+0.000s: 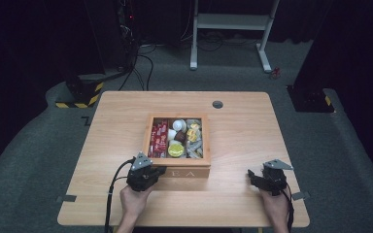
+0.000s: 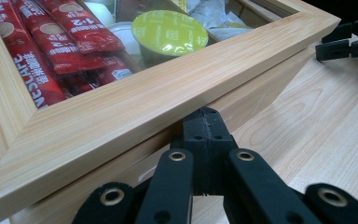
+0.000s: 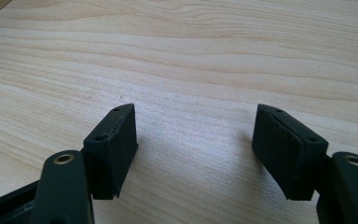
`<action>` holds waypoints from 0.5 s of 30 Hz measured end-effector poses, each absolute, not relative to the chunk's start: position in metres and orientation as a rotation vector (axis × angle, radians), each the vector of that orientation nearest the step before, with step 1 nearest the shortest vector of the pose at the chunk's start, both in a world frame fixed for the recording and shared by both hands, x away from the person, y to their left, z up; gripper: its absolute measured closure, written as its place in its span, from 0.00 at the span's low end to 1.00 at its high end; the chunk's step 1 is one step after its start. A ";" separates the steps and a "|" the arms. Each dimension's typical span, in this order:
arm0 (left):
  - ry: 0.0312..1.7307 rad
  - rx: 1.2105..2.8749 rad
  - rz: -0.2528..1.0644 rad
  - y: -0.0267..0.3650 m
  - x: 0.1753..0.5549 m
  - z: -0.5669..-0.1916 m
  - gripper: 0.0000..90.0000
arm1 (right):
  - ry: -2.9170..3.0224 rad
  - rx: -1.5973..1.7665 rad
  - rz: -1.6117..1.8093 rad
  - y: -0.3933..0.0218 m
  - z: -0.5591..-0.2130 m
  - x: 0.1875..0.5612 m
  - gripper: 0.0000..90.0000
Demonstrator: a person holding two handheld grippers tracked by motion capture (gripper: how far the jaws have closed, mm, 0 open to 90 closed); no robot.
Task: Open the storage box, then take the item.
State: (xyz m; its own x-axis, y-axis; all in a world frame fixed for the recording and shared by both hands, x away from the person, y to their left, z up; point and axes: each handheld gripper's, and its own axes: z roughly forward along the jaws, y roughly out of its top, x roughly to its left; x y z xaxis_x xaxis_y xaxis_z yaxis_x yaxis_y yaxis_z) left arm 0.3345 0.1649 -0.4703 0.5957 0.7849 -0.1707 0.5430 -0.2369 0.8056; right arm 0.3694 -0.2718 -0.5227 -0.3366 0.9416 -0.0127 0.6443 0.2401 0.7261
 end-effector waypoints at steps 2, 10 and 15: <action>1.065 1.919 0.334 0.165 0.335 -0.469 1.00 | 2.068 1.446 0.877 -0.272 -0.523 0.369 0.34; 1.078 1.901 0.328 0.167 0.337 -0.464 1.00 | 2.067 1.448 0.879 -0.272 -0.523 0.369 0.34; 1.071 1.892 0.337 0.168 0.340 -0.457 1.00 | 2.067 1.449 0.879 -0.272 -0.523 0.369 0.34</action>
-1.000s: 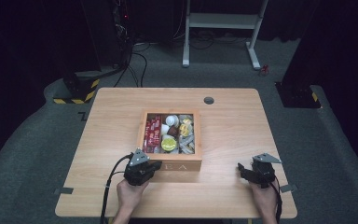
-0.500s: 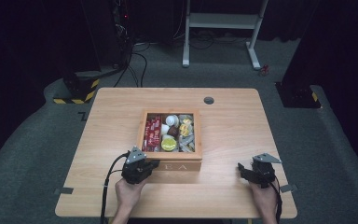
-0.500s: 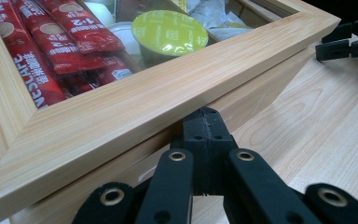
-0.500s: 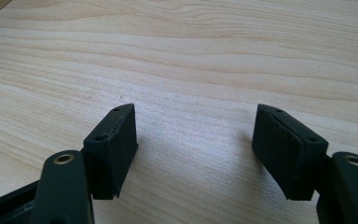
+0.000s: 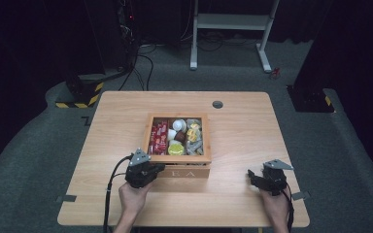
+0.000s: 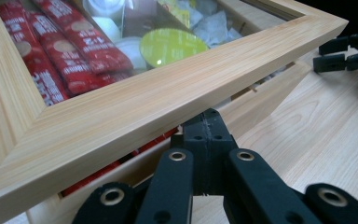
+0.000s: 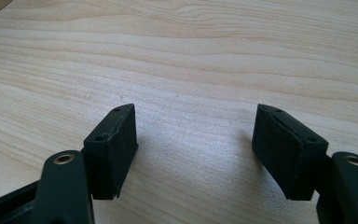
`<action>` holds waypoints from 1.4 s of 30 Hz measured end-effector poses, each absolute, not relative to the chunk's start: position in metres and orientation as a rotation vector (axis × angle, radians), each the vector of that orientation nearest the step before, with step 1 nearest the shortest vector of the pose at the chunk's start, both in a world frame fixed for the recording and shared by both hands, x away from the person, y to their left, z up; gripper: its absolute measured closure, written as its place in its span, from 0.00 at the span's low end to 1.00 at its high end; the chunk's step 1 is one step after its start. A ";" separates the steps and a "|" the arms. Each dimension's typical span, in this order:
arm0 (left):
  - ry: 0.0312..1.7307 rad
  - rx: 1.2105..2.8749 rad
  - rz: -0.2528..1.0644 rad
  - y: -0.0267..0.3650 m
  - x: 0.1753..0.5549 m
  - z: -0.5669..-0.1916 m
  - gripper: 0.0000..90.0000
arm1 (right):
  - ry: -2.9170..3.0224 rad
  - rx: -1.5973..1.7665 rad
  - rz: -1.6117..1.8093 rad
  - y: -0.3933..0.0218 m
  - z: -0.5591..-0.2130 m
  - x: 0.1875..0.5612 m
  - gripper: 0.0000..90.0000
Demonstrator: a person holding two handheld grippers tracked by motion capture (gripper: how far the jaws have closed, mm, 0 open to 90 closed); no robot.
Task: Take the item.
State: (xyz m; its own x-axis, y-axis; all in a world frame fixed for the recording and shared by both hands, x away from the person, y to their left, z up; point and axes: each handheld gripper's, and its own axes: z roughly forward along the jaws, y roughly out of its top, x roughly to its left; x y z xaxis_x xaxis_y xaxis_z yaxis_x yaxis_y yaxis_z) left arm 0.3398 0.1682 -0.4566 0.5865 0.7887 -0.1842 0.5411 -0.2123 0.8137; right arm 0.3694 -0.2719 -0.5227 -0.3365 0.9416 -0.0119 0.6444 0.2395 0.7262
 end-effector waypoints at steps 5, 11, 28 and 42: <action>1.063 1.895 0.344 0.169 0.341 -0.452 1.00 | 2.068 1.448 0.879 -0.272 -0.523 0.369 0.34; 1.084 1.885 0.319 0.171 0.344 -0.450 1.00 | 2.068 1.448 0.879 -0.272 -0.523 0.369 0.34; 1.121 1.853 0.352 0.177 0.356 -0.425 1.00 | 2.059 1.460 0.886 -0.272 -0.523 0.370 0.36; 1.108 1.823 0.370 0.180 0.367 -0.406 1.00 | 2.061 1.458 0.871 -0.268 -0.523 0.371 0.33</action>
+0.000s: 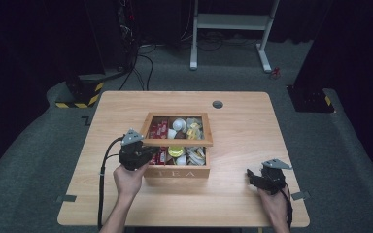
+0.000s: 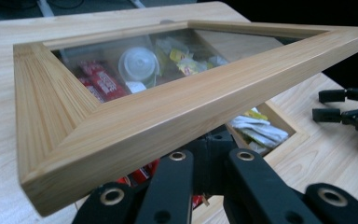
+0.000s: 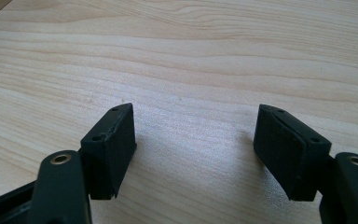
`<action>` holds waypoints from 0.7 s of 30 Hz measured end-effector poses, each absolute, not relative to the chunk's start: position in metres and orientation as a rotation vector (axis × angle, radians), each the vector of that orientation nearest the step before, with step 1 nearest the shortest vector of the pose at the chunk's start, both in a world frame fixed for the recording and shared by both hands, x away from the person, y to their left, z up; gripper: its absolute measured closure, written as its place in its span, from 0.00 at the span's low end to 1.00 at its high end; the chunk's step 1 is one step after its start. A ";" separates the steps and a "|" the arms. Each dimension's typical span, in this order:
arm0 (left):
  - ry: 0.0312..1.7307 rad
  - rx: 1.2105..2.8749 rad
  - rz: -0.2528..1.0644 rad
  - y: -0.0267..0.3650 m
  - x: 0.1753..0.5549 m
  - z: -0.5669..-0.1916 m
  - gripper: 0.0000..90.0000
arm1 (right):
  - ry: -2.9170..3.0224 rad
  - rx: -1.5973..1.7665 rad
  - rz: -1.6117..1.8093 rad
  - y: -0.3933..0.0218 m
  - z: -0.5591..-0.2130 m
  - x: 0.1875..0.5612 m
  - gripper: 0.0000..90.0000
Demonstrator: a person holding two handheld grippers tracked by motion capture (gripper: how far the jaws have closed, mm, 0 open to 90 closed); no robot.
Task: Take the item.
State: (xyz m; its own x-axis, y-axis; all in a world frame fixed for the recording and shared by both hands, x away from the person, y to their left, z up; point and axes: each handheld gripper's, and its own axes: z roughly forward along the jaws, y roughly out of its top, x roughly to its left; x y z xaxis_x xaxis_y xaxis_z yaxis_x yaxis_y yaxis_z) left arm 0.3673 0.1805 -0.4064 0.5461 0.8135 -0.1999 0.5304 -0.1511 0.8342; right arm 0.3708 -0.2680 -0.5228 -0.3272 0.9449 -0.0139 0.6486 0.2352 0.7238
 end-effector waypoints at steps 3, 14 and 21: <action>1.107 1.818 0.372 0.180 0.369 -0.404 1.00 | 2.074 1.437 0.877 -0.269 -0.523 0.371 0.32; 1.106 1.795 0.385 0.184 0.374 -0.398 1.00 | 2.136 1.406 1.014 -0.252 -0.512 0.367 0.42; 1.112 1.781 0.382 0.188 0.375 -0.395 1.00 | 2.172 1.258 1.177 -0.229 -0.492 0.363 0.46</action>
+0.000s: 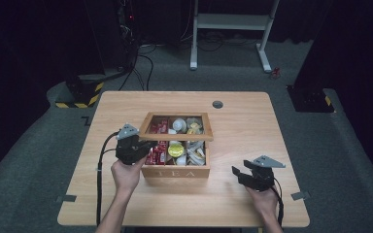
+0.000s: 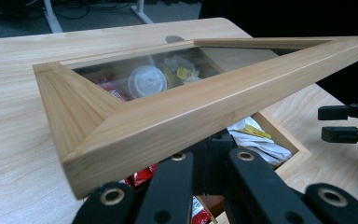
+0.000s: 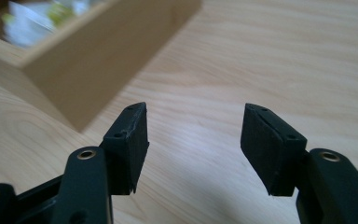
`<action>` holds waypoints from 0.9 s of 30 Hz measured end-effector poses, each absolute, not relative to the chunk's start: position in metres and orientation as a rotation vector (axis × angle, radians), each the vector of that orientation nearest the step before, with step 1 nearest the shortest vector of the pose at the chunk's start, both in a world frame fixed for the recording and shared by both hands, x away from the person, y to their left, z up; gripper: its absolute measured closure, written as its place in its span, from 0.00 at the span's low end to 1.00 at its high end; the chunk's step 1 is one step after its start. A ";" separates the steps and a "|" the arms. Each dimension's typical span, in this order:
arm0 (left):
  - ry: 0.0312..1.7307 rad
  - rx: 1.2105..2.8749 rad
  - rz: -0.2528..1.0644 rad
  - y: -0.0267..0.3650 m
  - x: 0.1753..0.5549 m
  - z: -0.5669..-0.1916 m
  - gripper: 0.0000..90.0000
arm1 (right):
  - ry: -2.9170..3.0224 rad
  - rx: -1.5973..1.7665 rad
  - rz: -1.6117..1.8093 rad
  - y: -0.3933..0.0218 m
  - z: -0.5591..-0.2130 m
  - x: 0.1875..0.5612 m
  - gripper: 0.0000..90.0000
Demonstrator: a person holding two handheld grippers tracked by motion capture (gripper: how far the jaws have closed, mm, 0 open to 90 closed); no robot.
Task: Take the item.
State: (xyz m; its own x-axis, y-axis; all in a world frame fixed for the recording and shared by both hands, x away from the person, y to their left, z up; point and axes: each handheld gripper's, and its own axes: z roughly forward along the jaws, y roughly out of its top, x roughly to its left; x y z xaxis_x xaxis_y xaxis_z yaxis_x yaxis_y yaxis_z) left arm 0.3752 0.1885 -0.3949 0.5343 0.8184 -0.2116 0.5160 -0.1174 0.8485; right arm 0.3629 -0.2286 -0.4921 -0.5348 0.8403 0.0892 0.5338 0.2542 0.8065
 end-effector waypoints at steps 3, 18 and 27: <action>1.110 1.785 0.385 0.189 0.376 -0.393 1.00 | 2.184 1.212 1.232 -0.218 -0.485 0.364 0.46; 1.090 1.772 0.372 0.191 0.383 -0.384 1.00 | 2.269 1.068 1.357 -0.167 -0.472 0.372 0.43; 1.085 1.765 0.369 0.191 0.385 -0.381 1.00 | 2.291 1.036 1.377 -0.150 -0.466 0.377 0.42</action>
